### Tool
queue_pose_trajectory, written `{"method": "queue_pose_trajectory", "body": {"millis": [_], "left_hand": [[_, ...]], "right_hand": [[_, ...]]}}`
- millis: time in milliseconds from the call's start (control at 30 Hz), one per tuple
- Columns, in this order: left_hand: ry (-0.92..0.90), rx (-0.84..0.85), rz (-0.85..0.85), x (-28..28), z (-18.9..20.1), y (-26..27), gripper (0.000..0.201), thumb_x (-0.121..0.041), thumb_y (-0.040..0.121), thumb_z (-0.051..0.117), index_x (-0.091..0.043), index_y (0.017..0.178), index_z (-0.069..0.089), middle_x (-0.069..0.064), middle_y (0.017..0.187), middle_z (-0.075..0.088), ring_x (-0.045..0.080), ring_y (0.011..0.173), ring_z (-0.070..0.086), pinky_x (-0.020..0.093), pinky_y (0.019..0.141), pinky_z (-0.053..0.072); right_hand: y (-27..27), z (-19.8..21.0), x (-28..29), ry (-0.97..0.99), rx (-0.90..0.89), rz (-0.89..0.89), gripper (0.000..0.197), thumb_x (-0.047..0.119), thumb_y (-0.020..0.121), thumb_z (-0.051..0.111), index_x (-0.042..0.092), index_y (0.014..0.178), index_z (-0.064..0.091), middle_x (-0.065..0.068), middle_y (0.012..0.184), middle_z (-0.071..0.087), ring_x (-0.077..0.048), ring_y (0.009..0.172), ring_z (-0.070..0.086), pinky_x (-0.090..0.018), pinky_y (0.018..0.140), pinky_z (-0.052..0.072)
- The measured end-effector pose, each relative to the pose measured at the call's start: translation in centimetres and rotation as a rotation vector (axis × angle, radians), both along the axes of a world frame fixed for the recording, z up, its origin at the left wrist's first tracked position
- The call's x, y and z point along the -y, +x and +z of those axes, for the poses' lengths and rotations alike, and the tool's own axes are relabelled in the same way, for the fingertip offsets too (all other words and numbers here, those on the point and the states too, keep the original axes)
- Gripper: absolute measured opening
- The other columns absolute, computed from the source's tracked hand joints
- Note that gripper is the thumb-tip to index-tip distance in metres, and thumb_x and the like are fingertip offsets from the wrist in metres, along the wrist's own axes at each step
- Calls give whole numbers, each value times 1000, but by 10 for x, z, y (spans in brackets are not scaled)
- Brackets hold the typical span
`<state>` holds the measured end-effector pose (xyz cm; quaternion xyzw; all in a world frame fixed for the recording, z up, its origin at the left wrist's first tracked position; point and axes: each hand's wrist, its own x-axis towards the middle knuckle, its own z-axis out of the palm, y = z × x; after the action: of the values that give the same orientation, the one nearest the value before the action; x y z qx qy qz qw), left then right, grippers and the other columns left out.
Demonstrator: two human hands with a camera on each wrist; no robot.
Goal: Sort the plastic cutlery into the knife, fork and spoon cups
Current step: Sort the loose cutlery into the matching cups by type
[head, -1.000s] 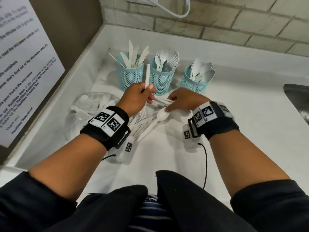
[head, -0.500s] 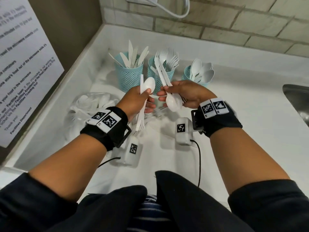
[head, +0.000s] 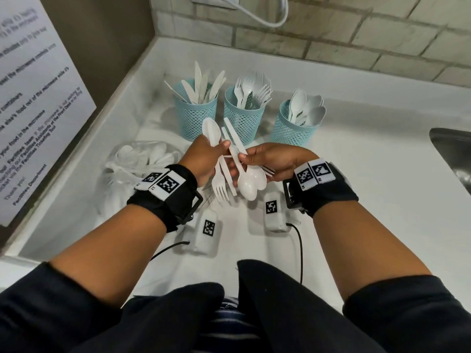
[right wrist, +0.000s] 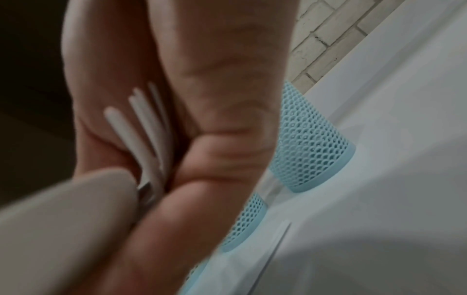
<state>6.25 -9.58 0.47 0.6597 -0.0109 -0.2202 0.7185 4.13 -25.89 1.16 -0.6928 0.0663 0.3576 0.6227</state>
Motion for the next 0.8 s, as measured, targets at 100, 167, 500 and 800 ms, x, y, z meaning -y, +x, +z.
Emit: {"method": "queue_pose_trajectory", "body": {"millis": [100,167,500,800], "left_hand": [[-29,2,45,1,-3,4,10,0,92,51,2,100,57,16,94,64,23,79,64,37,78,54],[-36,-5,71,2,-5,4,30,1,89,55,9,117,49,20,108,63,27,91,65,37,80,55],[-43,-59,149,11,-8,5,46,3,85,61,-6,115,27,21,122,56,33,109,59,54,90,49],[-117,-130,183,13,-7,5,47,10,88,51,-9,119,22,17,117,59,29,97,61,47,80,51]], "right_hand": [[-1,-1,-4,-29,-12,-9,26,29,94,45,11,102,62,-8,88,68,-20,76,67,-35,70,57],[-1,-1,-6,-16,-25,-30,28,30,96,42,12,100,62,-13,89,66,-21,71,68,-37,69,58],[-4,1,-11,-184,37,-87,24,34,92,53,14,84,63,6,63,70,-5,61,68,-22,53,56],[-4,5,-1,-306,50,-80,21,33,88,59,14,84,66,1,78,69,-16,75,65,-21,63,59]]}}
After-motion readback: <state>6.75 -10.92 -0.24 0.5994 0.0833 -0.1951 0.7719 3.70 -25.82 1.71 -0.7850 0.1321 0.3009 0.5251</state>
